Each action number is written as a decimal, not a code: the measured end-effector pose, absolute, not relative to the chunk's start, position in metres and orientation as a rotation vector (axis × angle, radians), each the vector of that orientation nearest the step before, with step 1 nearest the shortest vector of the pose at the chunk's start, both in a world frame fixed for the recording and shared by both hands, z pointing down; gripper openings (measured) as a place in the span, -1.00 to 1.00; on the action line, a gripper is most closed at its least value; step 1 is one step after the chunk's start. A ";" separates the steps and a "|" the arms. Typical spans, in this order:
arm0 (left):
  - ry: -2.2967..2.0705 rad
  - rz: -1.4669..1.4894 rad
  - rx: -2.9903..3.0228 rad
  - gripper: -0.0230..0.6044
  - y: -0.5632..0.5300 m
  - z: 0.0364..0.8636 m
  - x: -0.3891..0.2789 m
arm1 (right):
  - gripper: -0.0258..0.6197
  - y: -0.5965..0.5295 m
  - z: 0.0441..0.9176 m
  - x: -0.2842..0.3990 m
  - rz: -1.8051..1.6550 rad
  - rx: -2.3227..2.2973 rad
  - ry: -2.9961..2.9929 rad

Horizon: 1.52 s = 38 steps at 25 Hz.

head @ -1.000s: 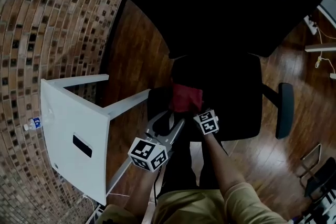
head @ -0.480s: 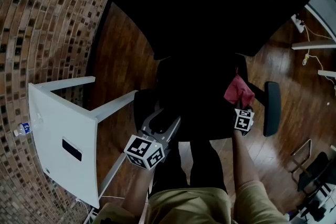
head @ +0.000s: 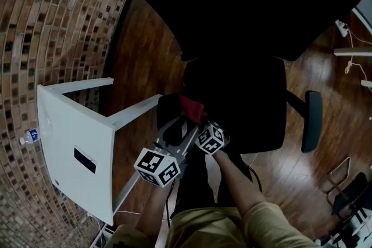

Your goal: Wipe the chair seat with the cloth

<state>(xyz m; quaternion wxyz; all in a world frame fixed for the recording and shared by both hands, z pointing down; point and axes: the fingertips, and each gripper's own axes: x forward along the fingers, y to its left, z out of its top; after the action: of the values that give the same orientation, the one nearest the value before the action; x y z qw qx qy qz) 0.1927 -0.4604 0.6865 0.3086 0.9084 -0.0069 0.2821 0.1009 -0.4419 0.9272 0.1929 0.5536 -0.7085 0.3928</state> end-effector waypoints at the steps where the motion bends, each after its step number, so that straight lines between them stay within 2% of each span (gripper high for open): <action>1: -0.022 0.749 2.399 -0.36 -0.461 0.686 0.191 | -0.87 -0.443 0.933 0.093 1.090 1.518 -1.995; 5: -0.022 0.751 2.389 -0.36 -0.460 0.685 0.188 | -0.87 -0.409 0.949 0.130 1.245 1.696 -1.885; 11: 0.022 0.724 2.380 -0.36 -0.448 0.682 0.204 | -0.86 -0.195 0.968 0.293 1.404 2.096 -1.011; 15: 0.051 0.709 2.396 -0.36 -0.443 0.677 0.209 | -0.87 -0.116 0.949 0.351 1.343 2.112 -0.739; 19: 0.030 0.725 2.412 -0.36 -0.449 0.677 0.203 | -0.87 -0.143 0.955 0.333 1.480 2.143 -0.826; 22: 0.000 0.752 2.427 -0.36 -0.457 0.679 0.194 | -0.87 -0.241 0.955 0.255 1.666 2.102 -1.308; 27: -0.036 0.770 2.439 -0.36 -0.463 0.675 0.184 | -0.87 -0.391 0.921 0.093 1.675 1.765 -1.932; 30: -0.028 0.793 2.448 -0.36 -0.463 0.674 0.182 | -0.87 -0.425 0.928 0.053 1.678 1.701 -1.981; 33: -0.009 0.825 2.455 -0.36 -0.463 0.675 0.177 | -0.87 -0.401 0.946 0.074 1.757 1.813 -1.860; 38: 0.005 0.817 2.458 -0.36 -0.455 0.672 0.184 | -0.87 -0.222 0.980 0.211 1.733 2.150 -1.205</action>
<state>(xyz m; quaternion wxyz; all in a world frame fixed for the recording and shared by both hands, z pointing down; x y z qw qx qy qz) 0.1835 -0.4548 0.6723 0.2721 0.9131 0.0019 0.3035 0.2110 -0.2217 0.9796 0.0643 0.7122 -0.3990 0.5740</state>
